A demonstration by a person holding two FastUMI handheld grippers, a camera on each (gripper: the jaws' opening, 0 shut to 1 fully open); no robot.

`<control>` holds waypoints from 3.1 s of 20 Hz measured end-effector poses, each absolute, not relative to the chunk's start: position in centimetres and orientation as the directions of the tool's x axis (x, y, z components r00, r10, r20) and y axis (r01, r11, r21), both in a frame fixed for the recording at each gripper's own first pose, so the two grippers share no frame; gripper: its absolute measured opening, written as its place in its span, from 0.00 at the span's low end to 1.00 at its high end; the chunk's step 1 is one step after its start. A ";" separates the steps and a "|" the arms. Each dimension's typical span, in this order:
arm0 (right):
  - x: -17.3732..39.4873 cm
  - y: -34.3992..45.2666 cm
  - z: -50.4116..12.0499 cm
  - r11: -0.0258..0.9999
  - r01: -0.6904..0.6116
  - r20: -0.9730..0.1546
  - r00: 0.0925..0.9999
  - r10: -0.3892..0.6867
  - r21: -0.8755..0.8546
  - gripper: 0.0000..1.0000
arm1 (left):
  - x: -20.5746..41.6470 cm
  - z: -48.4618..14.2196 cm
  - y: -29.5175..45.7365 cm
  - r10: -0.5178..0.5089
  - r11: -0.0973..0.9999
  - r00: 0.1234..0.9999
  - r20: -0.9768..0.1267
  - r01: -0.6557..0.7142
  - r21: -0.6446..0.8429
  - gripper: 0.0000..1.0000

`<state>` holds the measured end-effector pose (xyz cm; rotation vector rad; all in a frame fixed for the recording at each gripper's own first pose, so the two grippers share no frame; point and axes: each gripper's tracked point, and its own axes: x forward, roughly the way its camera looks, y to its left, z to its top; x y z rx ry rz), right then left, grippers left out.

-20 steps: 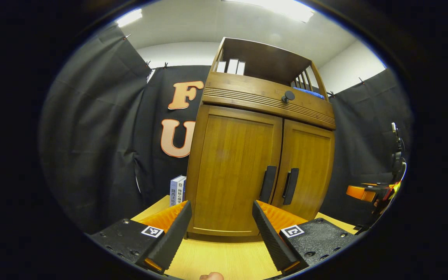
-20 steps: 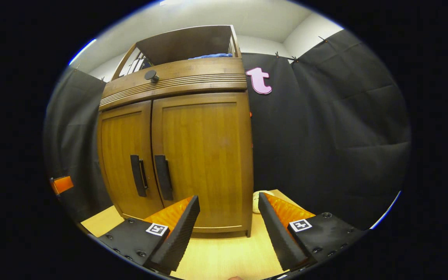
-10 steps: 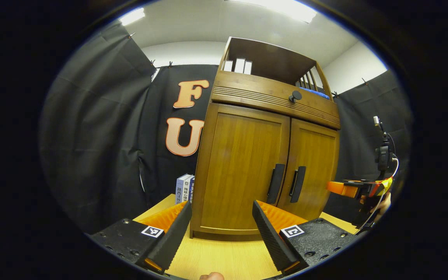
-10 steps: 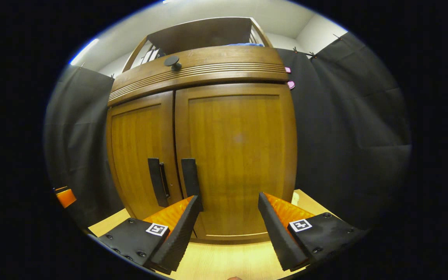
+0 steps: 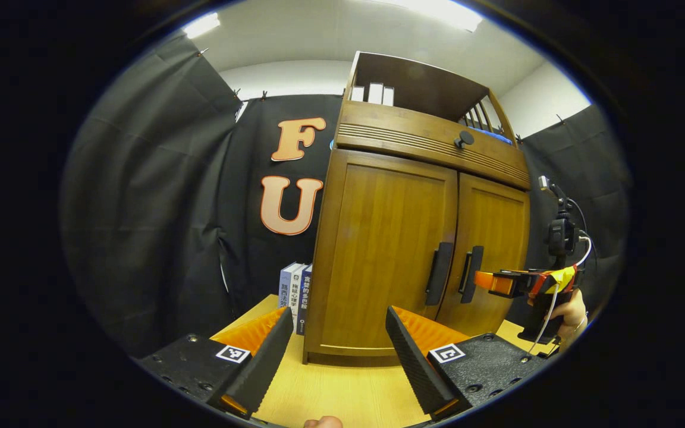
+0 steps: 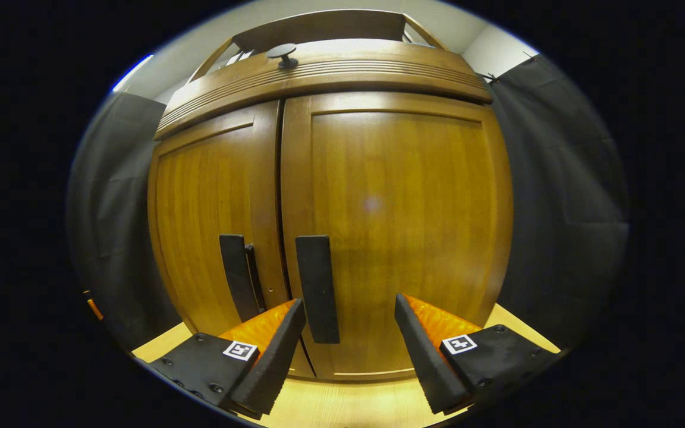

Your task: Open the right door of the double-door shoe cabinet with the right hand, and open the left door with the left hand.

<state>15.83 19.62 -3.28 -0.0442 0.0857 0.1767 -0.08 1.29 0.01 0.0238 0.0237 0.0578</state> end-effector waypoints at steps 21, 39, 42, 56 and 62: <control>18.6 22.1 -3.6 0.983 -0.183 -0.058 0.982 0.181 -0.026 0.38 | 1.3 -0.5 3.8 0.110 0.994 0.994 -0.025 -0.109 0.026 0.95; 13.1 19.9 -3.6 0.963 -0.269 -0.104 0.958 0.267 -0.005 0.36 | -0.7 0.0 2.1 0.087 0.996 0.996 -0.026 -0.087 0.021 0.95; 11.5 19.0 -3.4 0.961 -0.276 -0.109 0.956 0.273 -0.008 0.36 | -1.1 -0.1 1.7 0.079 0.997 0.996 -0.036 -0.079 0.013 0.94; 4.1 12.7 -2.3 0.965 -0.262 -0.090 0.961 0.262 0.007 0.35 | -2.1 0.1 -2.3 0.009 0.999 0.999 -0.044 -0.008 0.031 0.92; 1.7 9.4 -1.9 0.973 -0.231 -0.078 0.970 0.231 0.005 0.30 | -2.3 -0.8 -3.8 -0.013 1.000 0.997 -0.071 0.014 0.024 0.95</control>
